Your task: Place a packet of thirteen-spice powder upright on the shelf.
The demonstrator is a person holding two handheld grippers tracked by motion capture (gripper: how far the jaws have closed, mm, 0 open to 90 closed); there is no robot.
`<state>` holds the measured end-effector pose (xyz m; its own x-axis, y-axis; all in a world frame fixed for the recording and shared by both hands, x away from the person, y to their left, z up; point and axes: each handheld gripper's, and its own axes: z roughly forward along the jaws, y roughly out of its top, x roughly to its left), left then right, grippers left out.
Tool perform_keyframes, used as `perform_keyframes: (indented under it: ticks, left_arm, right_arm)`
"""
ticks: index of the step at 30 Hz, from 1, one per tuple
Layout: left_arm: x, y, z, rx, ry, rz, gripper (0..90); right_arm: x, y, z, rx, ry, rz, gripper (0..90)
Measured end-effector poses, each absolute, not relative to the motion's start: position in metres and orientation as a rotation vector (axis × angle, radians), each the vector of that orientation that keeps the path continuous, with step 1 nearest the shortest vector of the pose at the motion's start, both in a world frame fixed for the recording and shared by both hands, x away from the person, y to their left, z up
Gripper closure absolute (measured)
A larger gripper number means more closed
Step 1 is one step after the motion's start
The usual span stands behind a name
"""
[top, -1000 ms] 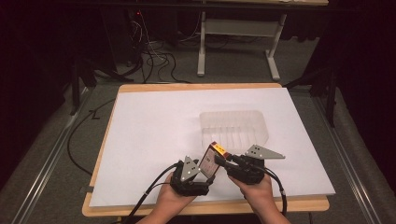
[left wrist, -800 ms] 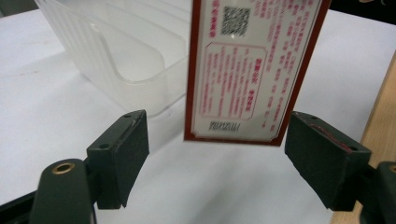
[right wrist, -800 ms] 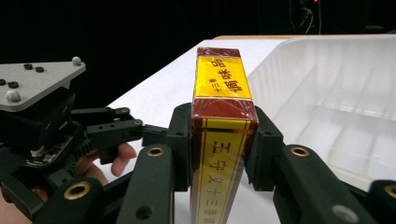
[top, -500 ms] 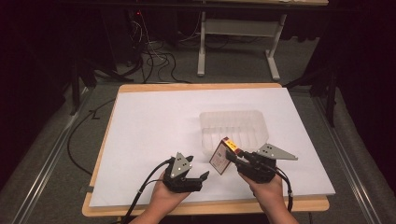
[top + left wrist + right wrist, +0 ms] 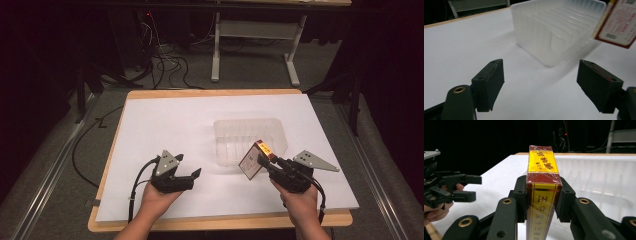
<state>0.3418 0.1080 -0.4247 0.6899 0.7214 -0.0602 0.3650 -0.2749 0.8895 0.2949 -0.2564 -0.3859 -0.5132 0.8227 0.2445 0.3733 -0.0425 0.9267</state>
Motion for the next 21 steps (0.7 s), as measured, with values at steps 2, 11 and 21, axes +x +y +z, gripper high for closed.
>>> perform_keyframes:
  ticks: [2, 11, 21]
  left_arm:
    - [0.348, 0.116, -0.426, 1.903, 0.878, 0.444, 22.2]
    - [0.352, 0.136, -0.439, 1.924, 0.95, 0.475, 18.6]
    - [0.351, 0.133, -0.439, 1.926, 0.943, 0.466, 16.9]
  right_arm:
    - [0.294, -0.26, -0.384, 1.267, 1.838, 1.567, 68.3]
    - [0.294, -0.273, -0.377, 1.311, 1.747, 1.476, 68.3]
    - [0.303, -0.27, -0.368, 1.361, 1.631, 1.365, 68.4]
